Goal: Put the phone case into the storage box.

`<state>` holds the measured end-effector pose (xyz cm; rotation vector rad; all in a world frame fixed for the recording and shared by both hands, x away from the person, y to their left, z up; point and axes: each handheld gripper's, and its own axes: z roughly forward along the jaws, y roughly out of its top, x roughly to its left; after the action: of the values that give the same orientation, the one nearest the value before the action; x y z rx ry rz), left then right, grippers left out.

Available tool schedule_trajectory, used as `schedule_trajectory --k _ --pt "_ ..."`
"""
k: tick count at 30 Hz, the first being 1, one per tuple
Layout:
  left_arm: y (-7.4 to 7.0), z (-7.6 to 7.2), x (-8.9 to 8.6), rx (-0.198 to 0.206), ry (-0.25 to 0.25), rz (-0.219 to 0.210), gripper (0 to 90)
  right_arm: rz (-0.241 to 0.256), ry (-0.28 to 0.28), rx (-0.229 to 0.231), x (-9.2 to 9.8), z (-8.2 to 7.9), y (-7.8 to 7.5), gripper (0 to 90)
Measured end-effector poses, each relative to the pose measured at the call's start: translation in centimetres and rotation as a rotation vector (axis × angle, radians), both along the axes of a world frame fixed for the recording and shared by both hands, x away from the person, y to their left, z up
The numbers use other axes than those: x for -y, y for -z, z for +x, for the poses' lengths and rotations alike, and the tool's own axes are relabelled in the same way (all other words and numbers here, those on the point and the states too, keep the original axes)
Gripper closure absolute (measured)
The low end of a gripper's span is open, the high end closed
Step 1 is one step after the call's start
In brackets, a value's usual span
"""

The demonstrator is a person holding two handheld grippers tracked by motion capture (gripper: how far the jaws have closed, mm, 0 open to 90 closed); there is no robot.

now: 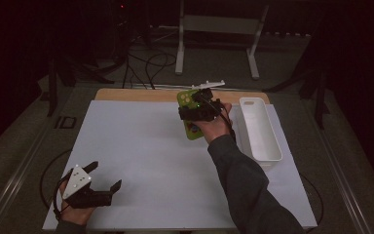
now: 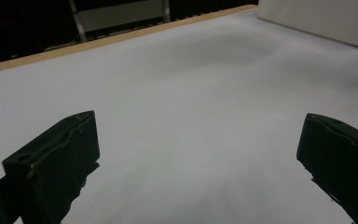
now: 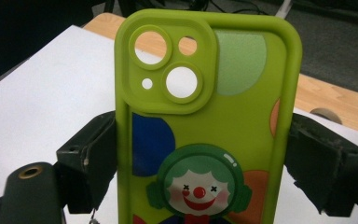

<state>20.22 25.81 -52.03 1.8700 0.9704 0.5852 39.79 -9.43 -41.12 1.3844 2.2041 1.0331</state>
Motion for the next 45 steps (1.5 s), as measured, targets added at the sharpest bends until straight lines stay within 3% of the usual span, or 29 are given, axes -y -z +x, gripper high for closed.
schedule_trajectory --k 22,45 --pt "0.0 0.0 0.0 0.001 0.001 -0.001 0.0 -0.002 0.049 0.063 1.2 0.9 -1.3 15.7" --pt "0.0 0.0 0.0 0.004 -0.004 -0.004 0.0 0.018 0.101 0.077 3.0 2.0 -1.9 15.7"
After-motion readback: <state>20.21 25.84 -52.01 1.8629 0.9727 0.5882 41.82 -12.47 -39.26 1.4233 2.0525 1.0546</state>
